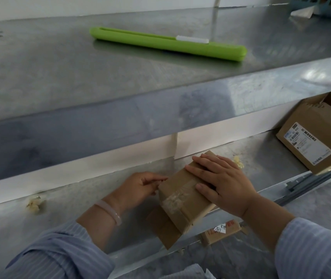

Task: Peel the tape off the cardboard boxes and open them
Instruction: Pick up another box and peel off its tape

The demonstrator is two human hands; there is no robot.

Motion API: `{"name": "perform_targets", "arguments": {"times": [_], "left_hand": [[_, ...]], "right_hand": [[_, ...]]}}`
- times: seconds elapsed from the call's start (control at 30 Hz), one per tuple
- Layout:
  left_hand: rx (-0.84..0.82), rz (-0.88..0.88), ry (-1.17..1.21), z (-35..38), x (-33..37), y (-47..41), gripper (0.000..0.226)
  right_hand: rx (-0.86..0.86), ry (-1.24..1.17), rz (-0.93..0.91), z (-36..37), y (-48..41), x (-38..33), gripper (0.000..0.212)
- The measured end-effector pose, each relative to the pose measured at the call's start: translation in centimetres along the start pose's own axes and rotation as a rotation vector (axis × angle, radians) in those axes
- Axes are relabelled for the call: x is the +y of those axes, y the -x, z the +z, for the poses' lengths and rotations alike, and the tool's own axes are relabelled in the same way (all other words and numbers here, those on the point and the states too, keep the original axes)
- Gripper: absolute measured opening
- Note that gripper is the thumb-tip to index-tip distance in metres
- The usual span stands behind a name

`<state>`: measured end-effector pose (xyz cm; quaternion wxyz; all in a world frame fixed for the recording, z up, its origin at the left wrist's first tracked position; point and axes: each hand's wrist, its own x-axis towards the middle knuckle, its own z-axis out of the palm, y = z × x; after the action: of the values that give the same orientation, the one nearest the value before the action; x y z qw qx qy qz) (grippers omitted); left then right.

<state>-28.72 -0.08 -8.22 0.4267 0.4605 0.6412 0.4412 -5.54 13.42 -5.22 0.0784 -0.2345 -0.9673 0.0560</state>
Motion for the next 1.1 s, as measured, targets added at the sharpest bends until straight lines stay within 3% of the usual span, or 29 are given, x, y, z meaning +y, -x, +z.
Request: {"name": "perform_targets", "arguments": {"times": [0.33,0.47,0.57,0.7,0.8,0.93,1.1], "left_hand": [[0.07,0.195,-0.242,0.0,0.2,-0.1,0.028],[0.05,0.319,-0.457,0.4,-0.4,0.0,0.009],[0.001,0.399,-0.655,-0.5,0.3,-0.1,0.018],[-0.053,0.376,-0.804,-1.6,1.4,0.3,0.033],[-0.115,0.282,-0.78,-2.5,3.1,0.4,0.018],[-0.136,0.098,-0.627,-3.4,4.8,0.7,0.023],[0.167,0.072,-0.448,-2.4,3.2,1.7,0.015]], "right_hand": [[0.013,0.014,0.011,0.2,0.1,-0.1,0.052],[0.018,0.023,0.011,0.3,0.1,0.0,0.051],[0.019,0.023,0.006,0.4,0.1,0.1,0.05],[0.051,0.017,0.006,0.5,0.0,0.1,0.05],[0.075,0.01,0.011,0.6,0.0,-0.1,0.049],[0.1,0.016,0.025,0.7,-0.1,-0.3,0.049],[0.145,0.014,0.075,1.0,-0.7,-1.2,0.049]]}}
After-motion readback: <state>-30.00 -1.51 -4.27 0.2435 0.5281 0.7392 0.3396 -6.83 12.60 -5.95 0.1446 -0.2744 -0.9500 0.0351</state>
